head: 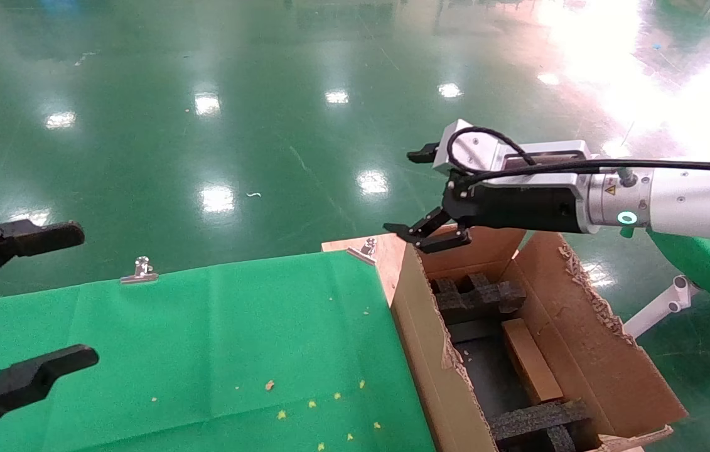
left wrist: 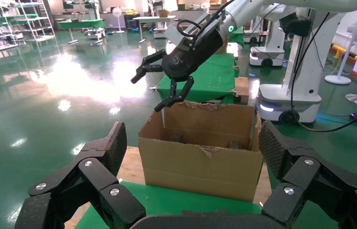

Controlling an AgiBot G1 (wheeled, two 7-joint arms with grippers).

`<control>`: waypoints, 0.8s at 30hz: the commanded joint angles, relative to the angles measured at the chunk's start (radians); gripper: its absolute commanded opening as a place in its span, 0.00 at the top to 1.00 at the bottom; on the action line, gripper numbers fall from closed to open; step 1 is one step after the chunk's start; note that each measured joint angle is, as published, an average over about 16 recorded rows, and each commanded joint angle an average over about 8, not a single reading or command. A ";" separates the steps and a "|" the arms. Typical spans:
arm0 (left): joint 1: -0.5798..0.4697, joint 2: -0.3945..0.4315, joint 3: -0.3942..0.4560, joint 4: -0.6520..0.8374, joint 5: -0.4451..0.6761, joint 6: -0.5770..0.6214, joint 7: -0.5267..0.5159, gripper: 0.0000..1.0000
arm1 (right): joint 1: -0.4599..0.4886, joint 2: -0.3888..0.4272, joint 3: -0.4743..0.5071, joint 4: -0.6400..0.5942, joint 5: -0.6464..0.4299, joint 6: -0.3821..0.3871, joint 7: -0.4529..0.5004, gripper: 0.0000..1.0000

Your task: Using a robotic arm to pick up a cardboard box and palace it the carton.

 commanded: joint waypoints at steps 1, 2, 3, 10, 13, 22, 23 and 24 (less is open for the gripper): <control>0.000 0.000 0.000 0.000 0.000 0.000 0.000 0.00 | 0.002 0.000 -0.002 -0.001 0.001 -0.001 0.001 0.00; 0.000 0.000 0.000 0.000 0.000 0.000 0.000 0.00 | -0.002 -0.001 0.003 -0.003 0.002 -0.004 0.002 0.00; 0.000 0.000 0.000 0.000 0.000 0.000 0.000 0.00 | -0.008 -0.003 0.011 -0.004 0.004 -0.009 0.002 0.00; 0.000 0.000 0.000 0.000 0.000 0.000 0.000 0.00 | -0.074 -0.022 0.110 -0.008 0.052 -0.090 -0.006 0.00; 0.000 0.000 0.000 0.000 0.000 0.000 0.000 0.00 | -0.106 -0.031 0.158 -0.011 0.075 -0.128 -0.009 0.00; 0.000 0.000 0.000 0.000 0.000 0.000 0.000 0.00 | -0.198 -0.058 0.294 -0.019 0.137 -0.236 -0.017 0.00; 0.000 0.000 0.000 0.000 0.000 0.000 0.000 0.00 | -0.208 -0.060 0.308 -0.020 0.143 -0.246 -0.018 0.00; 0.000 0.000 0.000 0.000 0.000 0.000 0.000 0.00 | -0.217 -0.063 0.322 -0.020 0.149 -0.258 -0.019 0.00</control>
